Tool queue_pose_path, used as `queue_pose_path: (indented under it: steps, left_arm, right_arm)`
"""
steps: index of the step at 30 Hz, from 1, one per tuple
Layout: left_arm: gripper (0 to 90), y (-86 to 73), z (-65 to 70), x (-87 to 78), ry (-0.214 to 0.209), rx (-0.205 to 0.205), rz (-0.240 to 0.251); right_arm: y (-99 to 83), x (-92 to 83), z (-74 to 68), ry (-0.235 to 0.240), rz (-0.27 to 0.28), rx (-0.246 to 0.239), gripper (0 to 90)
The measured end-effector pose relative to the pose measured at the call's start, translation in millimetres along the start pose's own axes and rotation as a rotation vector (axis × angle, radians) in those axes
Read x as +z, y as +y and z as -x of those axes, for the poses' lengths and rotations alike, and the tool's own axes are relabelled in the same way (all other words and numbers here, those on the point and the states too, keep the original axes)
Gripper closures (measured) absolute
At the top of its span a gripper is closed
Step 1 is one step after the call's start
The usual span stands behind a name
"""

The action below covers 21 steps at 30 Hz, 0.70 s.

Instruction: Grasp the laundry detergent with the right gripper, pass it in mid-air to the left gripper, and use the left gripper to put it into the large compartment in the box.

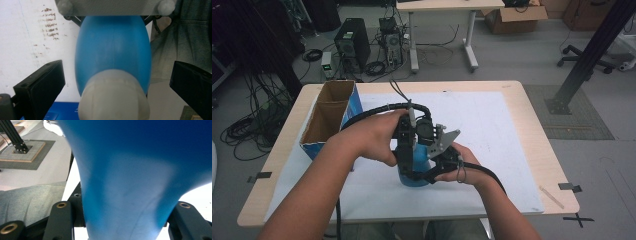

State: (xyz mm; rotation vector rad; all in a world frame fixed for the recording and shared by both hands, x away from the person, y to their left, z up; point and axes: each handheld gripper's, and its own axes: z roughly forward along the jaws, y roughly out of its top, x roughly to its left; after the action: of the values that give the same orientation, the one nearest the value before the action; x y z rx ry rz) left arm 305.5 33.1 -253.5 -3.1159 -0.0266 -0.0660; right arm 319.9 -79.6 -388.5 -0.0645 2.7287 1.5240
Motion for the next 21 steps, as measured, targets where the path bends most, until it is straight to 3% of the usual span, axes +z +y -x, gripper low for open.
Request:
queue_pose_path:
  steps: [21]
  left_arm:
    - [7.4,-1.4,-0.4,5.6,0.013,0.001,0.001]
  right_arm:
    - [6.9,-0.5,-1.0,0.006,0.003,0.008,45.0]
